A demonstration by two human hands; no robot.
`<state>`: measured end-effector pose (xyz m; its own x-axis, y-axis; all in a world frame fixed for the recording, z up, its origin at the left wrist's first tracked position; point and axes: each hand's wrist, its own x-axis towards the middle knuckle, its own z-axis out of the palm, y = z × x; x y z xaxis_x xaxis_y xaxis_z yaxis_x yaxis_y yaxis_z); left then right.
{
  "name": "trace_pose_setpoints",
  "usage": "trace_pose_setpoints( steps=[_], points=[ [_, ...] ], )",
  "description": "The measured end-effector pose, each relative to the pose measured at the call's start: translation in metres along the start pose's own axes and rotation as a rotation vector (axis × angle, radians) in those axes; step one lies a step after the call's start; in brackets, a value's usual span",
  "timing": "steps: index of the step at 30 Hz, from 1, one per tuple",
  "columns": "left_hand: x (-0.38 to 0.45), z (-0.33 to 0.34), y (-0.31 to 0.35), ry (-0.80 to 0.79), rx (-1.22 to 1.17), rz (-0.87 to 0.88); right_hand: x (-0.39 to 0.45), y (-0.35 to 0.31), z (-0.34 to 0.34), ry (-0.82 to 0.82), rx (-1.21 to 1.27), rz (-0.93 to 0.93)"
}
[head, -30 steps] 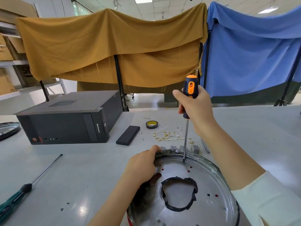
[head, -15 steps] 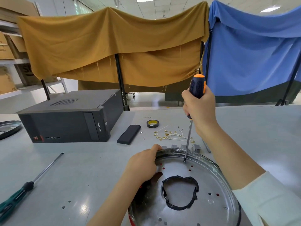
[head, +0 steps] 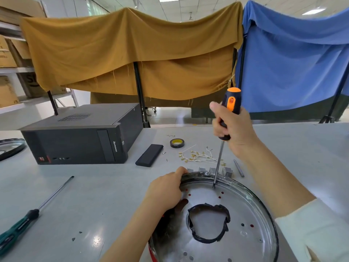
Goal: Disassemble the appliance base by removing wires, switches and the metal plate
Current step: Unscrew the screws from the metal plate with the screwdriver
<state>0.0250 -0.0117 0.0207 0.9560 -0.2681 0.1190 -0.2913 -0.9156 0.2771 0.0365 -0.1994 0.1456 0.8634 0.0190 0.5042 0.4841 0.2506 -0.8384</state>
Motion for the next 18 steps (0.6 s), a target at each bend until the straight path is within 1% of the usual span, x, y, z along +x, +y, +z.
trace_pose_setpoints(
  steps=[1,2,3,4,5,7,9,10,11,12,15,17,18],
  points=[
    [0.0,0.0,0.0,-0.001,0.0,0.001,0.001,-0.005,-0.005,-0.223,0.074,0.069],
    [0.0,0.0,0.0,0.0,0.003,0.002,0.002,-0.009,-0.009,-0.373,0.102,0.12],
    [0.0,0.0,0.0,0.002,0.005,0.003,0.003,-0.012,-0.01,-0.425,0.095,0.138],
    [0.0,0.0,0.0,0.002,0.004,0.001,0.003,-0.012,-0.011,-0.39,0.066,0.131],
    [0.0,0.0,0.0,0.0,0.0,0.0,0.003,-0.011,-0.01,-0.306,0.039,0.112],
    [0.0,0.0,0.0,-0.007,-0.006,-0.003,0.0,-0.007,-0.004,-0.079,-0.023,0.035],
    [0.0,0.0,0.0,-0.006,-0.003,-0.002,-0.004,0.0,0.003,0.189,-0.176,-0.138],
    [0.0,0.0,0.0,-0.005,-0.001,0.0,-0.006,0.004,0.006,0.273,-0.243,-0.207],
    [0.0,0.0,0.0,-0.003,0.0,0.0,-0.007,0.006,0.009,0.301,-0.27,-0.233],
    [0.0,0.0,0.0,-0.001,0.001,0.001,-0.008,0.007,0.01,0.282,-0.254,-0.223],
    [-0.001,0.0,0.0,0.009,0.008,0.007,-0.003,0.006,0.009,0.095,-0.044,-0.117],
    [-0.001,0.0,0.001,0.01,0.006,0.007,0.002,0.002,0.009,0.05,0.052,-0.078],
    [-0.001,0.0,0.001,0.006,0.007,0.007,0.003,0.003,0.01,0.056,0.028,-0.085]
  ],
)
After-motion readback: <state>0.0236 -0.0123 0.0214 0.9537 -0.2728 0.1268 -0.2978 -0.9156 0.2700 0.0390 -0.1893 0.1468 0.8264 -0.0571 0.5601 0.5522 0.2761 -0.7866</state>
